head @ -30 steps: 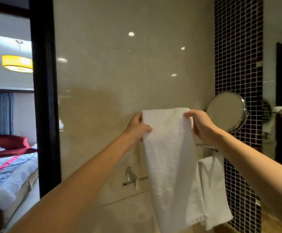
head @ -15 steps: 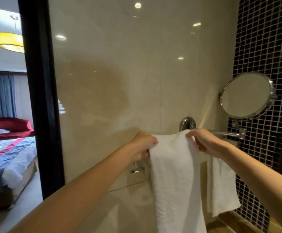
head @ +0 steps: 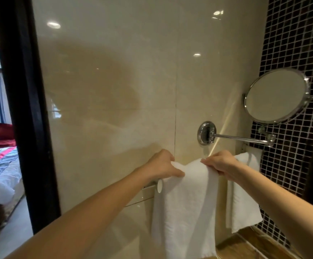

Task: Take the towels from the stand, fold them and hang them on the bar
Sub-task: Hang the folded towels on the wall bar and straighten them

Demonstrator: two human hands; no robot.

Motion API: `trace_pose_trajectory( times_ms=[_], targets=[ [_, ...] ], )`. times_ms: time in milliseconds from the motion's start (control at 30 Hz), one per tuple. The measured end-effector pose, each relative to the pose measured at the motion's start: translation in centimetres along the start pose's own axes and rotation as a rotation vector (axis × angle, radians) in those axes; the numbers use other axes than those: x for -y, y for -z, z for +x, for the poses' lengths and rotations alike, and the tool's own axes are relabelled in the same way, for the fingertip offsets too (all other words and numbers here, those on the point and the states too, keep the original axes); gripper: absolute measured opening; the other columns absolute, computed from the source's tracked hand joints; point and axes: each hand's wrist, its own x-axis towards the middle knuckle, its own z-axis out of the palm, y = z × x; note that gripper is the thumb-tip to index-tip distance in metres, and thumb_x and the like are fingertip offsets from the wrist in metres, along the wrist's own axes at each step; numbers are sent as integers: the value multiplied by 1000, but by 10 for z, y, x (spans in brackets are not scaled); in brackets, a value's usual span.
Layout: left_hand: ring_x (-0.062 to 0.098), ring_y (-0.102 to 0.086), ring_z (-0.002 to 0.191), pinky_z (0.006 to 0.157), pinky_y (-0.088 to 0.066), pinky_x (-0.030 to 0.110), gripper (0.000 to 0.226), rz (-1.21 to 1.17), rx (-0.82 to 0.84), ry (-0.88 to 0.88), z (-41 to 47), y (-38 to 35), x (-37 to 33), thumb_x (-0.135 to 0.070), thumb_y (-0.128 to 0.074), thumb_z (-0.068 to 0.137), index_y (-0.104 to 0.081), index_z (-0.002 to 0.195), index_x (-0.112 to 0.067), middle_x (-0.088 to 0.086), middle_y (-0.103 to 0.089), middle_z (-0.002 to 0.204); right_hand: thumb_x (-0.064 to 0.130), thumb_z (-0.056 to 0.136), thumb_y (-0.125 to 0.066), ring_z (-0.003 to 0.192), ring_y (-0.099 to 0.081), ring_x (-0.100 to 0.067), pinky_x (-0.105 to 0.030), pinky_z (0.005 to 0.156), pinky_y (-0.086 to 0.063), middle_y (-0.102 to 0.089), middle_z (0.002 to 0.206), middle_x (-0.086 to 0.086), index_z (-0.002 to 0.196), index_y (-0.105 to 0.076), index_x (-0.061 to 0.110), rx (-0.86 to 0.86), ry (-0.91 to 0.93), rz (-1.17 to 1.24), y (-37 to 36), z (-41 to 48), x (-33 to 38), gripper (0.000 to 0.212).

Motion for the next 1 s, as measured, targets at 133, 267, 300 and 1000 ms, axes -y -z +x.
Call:
trace_pose_trajectory(
  times_ms=[133,267,300,1000],
  targets=[
    [23,-61,83,64,-48,31,42,289,-37,-53,6,-8,1,-50,-72,68,-64,89,-14,4,-63,92,11,84,-72,70,-59,-24,-30,61,-49,-63,81,-17,99,-68,-12,-30,25,-5,-2,3,-4,28],
    [29,-56,93,88,-41,41,53,442,11,-33,13,-15,5,-65,-56,73,-62,90,-15,7,-63,97,4,85,-68,69,-57,-24,-30,60,-47,-62,81,-16,98,-68,-10,-61,18,7,-1,8,-7,19],
    [31,-55,95,91,-39,43,54,473,30,-27,15,-17,7,-67,-52,74,-61,90,-16,8,-63,98,2,85,-67,69,-56,-25,-30,60,-46,-61,80,-16,98,-68,-11,-71,15,6,0,11,-9,19],
    [26,-50,108,87,-36,35,34,355,-413,-452,-15,-51,12,-23,-52,89,-61,120,-15,7,-56,111,31,97,-44,94,-59,-26,-41,84,-45,-66,97,-5,107,-66,17,86,898,-752,-28,-18,-32,28]
  ],
)
